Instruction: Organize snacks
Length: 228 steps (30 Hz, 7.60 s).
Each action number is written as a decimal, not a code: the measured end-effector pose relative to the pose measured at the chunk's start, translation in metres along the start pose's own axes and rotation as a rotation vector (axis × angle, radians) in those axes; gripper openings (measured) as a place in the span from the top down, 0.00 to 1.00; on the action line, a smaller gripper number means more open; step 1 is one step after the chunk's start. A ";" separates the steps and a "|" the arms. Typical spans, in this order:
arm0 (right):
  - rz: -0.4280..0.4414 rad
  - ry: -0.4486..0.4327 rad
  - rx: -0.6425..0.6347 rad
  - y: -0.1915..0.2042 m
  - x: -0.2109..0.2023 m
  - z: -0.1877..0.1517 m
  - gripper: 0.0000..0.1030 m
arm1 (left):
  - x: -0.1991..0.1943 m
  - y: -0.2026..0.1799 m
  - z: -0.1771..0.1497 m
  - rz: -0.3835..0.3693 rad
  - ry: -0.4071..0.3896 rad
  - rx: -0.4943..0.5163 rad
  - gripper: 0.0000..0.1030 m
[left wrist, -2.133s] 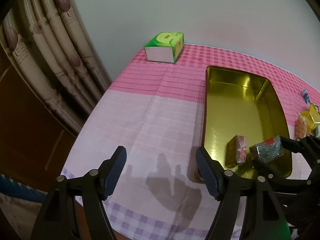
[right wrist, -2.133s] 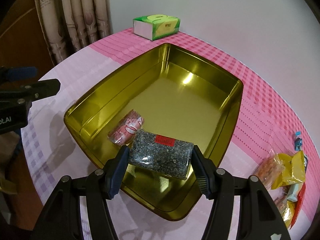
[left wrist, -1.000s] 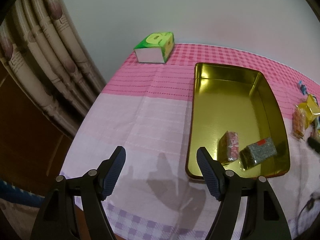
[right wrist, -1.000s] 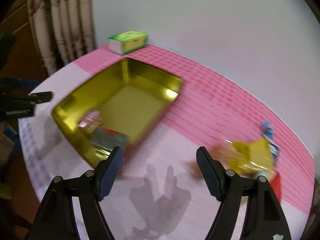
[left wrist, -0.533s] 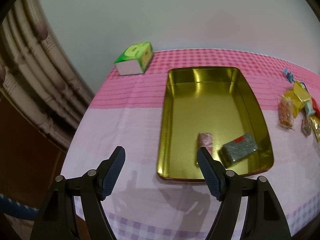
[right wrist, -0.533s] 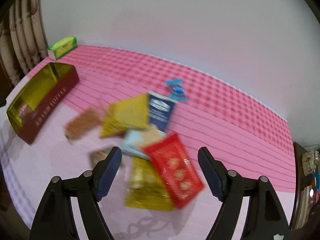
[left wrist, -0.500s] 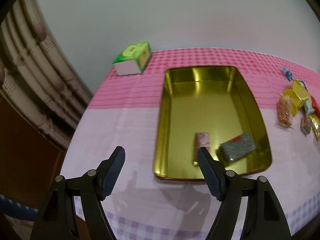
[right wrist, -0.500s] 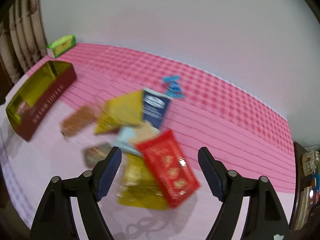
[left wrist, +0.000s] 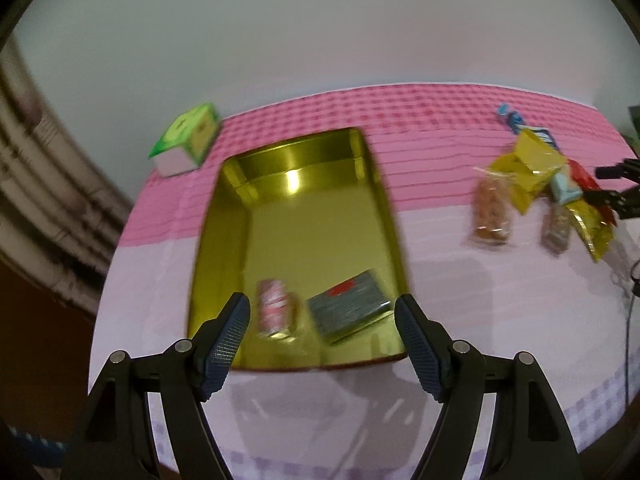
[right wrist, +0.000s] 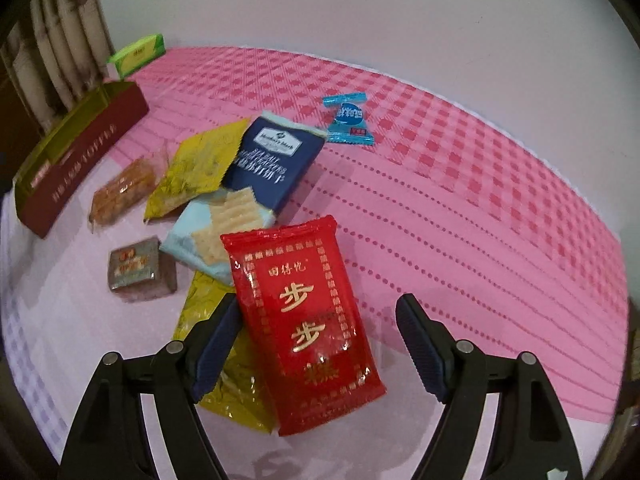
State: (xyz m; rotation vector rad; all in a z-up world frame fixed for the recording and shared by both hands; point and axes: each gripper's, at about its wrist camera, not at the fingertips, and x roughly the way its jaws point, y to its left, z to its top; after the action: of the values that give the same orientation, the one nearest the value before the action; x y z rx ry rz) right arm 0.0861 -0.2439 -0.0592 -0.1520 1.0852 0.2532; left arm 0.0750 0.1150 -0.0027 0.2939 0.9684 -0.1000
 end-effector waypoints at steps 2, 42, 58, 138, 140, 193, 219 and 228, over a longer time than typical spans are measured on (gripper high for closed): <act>0.021 -0.002 0.034 -0.006 0.001 -0.001 0.27 | 0.002 -0.013 0.008 -0.021 -0.005 0.022 0.27; -0.162 -0.046 0.272 -0.032 0.003 -0.031 0.35 | 0.045 -0.107 0.046 -0.067 -0.007 0.061 0.27; -0.260 -0.145 0.409 -0.046 -0.011 -0.054 0.58 | 0.054 -0.114 0.050 -0.096 -0.006 0.070 0.27; -0.291 -0.179 0.411 -0.036 -0.011 -0.060 0.54 | 0.034 -0.004 0.080 0.014 0.000 -0.015 0.64; -0.291 -0.180 0.411 -0.036 -0.011 -0.060 0.54 | 0.041 0.006 0.076 0.020 0.021 -0.034 0.64; -0.354 -0.176 0.464 -0.027 -0.030 -0.048 0.59 | 0.052 0.064 0.037 0.077 0.041 -0.131 0.35; -0.037 -0.274 0.115 0.199 -0.059 0.056 0.59 | -0.002 0.107 -0.024 0.161 -0.030 -0.248 0.30; 0.013 -0.233 0.015 0.264 -0.035 0.077 0.59 | -0.002 0.131 -0.028 0.144 -0.023 -0.332 0.28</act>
State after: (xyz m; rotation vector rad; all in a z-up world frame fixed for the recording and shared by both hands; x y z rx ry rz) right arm 0.0631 0.0244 0.0078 -0.0990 0.8567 0.2672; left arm 0.0797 0.2484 0.0108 0.0553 0.9216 0.1873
